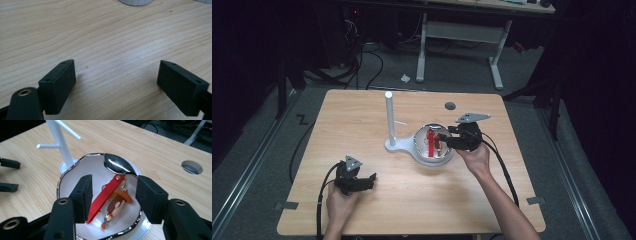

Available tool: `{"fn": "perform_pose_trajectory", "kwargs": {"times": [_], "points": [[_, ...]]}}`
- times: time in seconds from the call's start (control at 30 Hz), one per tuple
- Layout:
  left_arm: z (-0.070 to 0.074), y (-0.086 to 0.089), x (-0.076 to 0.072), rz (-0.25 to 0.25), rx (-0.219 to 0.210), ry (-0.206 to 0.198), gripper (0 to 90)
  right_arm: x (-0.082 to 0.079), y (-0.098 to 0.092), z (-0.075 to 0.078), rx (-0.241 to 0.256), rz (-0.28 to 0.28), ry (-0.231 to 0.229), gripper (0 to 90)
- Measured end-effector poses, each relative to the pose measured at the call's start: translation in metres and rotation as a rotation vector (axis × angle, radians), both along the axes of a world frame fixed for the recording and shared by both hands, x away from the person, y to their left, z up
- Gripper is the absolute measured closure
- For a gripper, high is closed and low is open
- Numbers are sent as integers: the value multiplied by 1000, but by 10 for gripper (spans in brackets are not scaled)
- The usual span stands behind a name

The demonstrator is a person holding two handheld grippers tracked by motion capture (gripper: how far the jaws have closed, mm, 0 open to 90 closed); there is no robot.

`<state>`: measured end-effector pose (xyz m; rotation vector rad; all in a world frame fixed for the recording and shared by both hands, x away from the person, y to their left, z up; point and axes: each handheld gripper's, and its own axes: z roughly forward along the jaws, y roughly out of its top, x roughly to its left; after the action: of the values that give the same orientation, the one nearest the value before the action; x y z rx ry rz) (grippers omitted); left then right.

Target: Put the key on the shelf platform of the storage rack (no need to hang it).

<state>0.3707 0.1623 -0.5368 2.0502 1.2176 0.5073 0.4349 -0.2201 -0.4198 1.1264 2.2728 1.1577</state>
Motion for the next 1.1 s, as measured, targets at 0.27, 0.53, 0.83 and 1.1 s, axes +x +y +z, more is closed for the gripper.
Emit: {"fn": "perform_pose_trajectory", "kwargs": {"times": [0.27, 0.53, 0.83, 1.1], "points": [[0, 0, 0, 0, 0, 0, 156, -7, -23, 5, 53, -42, -2, 470], [0, 0, 0, 0, 0, 0, 156, -17, -42, 15, 73, -74, -23, 465], [0, 0, 0, 0, 0, 0, 156, -28, -65, 15, 93, -116, -30, 463], [0, 0, 0, 0, 0, 0, 156, -41, -79, 12, 91, -141, -30, 463]]}}
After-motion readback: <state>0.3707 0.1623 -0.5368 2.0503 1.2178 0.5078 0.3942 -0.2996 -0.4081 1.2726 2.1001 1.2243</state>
